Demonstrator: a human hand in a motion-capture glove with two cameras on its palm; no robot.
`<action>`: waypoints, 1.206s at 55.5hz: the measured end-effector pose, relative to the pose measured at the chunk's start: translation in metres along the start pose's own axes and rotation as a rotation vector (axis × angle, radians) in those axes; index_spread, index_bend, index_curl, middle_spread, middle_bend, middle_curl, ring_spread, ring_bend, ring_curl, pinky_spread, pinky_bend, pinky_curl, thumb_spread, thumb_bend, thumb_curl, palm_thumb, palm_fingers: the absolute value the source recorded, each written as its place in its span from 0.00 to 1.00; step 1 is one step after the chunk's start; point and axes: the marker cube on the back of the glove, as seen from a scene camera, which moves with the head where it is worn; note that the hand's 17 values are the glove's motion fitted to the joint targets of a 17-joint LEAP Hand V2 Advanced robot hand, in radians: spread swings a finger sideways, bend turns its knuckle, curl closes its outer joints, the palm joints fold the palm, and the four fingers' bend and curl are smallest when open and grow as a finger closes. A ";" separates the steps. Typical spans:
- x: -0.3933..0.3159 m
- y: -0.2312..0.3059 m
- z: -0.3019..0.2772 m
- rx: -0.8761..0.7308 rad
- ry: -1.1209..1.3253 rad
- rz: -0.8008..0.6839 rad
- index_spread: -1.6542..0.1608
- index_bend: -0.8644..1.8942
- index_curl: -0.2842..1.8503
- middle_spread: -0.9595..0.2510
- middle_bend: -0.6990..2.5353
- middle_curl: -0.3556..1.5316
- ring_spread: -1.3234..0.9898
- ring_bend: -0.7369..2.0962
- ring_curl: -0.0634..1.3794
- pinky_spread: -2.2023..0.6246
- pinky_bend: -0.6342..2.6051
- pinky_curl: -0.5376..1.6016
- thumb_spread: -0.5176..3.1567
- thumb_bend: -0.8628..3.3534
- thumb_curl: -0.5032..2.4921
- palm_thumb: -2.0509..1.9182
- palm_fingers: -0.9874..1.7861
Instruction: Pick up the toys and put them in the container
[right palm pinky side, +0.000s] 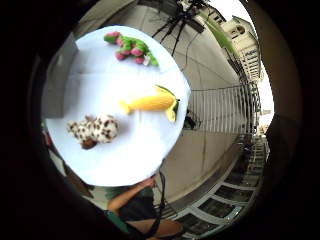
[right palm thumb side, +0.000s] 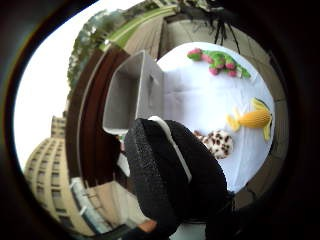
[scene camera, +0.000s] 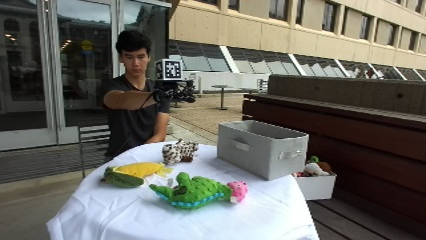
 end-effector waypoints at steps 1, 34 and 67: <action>0.000 0.000 0.000 -0.001 0.000 0.001 0.77 0.37 0.23 0.71 0.28 0.33 0.44 0.33 0.17 0.73 0.40 0.39 0.47 0.19 0.18 0.48 0.34; 0.111 -0.026 0.022 -0.033 0.034 0.147 0.76 0.36 0.26 0.68 0.28 0.37 0.44 0.34 0.23 0.75 0.41 0.42 0.45 0.18 0.18 0.48 0.35; 0.205 -0.041 0.198 -0.095 0.023 0.153 0.73 0.38 0.27 0.66 0.30 0.41 0.44 0.41 0.28 0.78 0.42 0.41 0.39 0.18 0.19 0.47 0.40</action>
